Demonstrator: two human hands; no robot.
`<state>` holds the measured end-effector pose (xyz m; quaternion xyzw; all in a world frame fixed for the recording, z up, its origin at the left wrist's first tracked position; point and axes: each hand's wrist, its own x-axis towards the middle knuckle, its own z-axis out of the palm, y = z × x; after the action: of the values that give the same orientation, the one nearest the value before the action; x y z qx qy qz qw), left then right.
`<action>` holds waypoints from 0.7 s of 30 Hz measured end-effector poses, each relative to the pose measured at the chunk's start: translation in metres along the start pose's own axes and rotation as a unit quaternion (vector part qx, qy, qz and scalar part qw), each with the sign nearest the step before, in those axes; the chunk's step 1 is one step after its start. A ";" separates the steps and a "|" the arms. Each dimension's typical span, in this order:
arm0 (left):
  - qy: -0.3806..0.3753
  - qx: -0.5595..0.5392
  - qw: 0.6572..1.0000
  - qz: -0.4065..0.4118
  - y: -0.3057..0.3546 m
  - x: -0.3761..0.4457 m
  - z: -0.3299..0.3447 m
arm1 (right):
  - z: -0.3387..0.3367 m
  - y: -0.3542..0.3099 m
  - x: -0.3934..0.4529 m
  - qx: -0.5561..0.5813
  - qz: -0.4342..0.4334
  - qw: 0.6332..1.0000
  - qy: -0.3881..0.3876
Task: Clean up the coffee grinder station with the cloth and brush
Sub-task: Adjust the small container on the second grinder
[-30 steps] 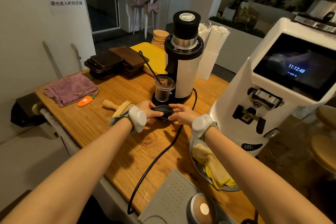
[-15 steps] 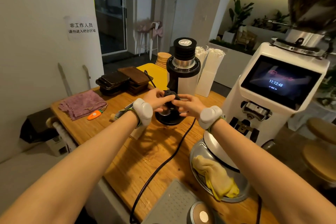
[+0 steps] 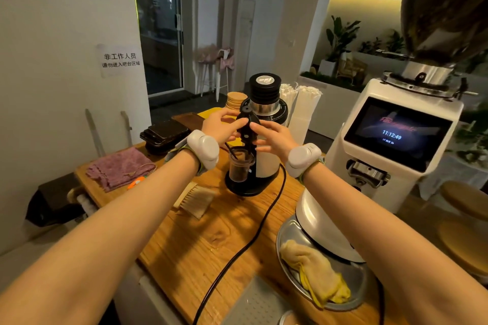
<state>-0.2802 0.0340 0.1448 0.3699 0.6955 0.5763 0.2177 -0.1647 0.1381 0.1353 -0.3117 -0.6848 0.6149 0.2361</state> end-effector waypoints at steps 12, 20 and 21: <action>-0.013 0.058 0.998 -0.024 -0.030 0.005 -0.007 | 0.019 0.027 0.017 0.033 0.053 0.998 -0.003; -0.031 0.066 0.996 -0.052 -0.040 0.008 -0.010 | 0.019 0.041 0.024 0.013 0.061 0.998 0.009; -0.036 0.071 0.995 -0.061 -0.043 0.008 -0.010 | 0.019 0.042 0.025 0.008 0.067 0.998 0.007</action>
<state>-0.3044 0.0312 0.1073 0.3620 0.7478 0.4972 0.2502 -0.1894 0.1452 0.0897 -0.3588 -0.6558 0.6329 0.2017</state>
